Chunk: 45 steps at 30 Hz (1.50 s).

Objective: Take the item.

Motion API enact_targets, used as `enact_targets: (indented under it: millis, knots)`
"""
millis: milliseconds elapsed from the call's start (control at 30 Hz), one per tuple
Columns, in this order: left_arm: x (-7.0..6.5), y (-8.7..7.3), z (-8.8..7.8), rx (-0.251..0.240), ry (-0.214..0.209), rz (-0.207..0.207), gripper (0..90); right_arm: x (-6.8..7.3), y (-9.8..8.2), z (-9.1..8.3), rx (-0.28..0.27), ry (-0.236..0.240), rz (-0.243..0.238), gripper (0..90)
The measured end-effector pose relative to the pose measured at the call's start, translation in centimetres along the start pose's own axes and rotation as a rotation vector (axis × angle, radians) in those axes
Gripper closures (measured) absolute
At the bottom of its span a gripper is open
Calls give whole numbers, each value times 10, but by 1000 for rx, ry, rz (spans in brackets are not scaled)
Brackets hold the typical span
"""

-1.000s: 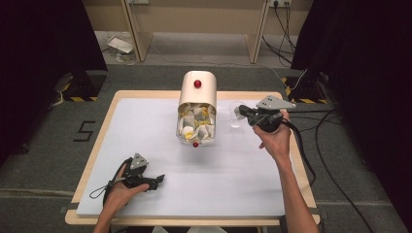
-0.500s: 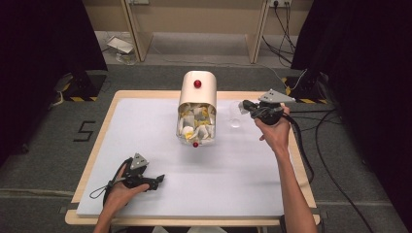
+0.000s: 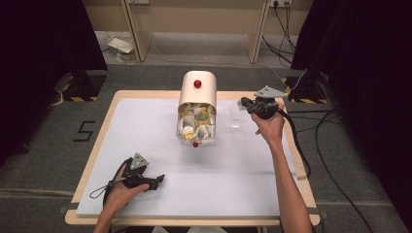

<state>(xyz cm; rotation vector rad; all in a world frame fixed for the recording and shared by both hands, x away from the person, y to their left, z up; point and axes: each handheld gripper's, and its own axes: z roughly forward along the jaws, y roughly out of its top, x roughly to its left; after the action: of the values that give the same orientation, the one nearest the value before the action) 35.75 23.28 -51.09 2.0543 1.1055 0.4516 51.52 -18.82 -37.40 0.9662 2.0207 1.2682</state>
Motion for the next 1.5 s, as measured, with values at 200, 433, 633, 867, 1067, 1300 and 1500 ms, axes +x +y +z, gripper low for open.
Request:
enact_targets:
  millis: [200,433,633,867,1067,1300,1500]
  knots:
    - [0,0,0,-1,1,0,91,-6,-3,10,12,2,14,882]
    - [0,0,0,0,0,0,91,-7,-10,26,54,7,5,878]
    - [0,0,0,0,0,0,91,-10,-19,38,89,3,3,876]
    - [0,0,0,-1,1,0,91,-9,-24,47,108,-4,-7,856]
    - [0,0,0,0,-1,0,92,-8,-26,53,123,-2,-13,821]
    - [0,0,0,-1,1,-1,92,-9,-22,47,90,-4,5,773]
    - [0,0,0,-1,1,0,91,-8,-18,40,73,-1,31,634]
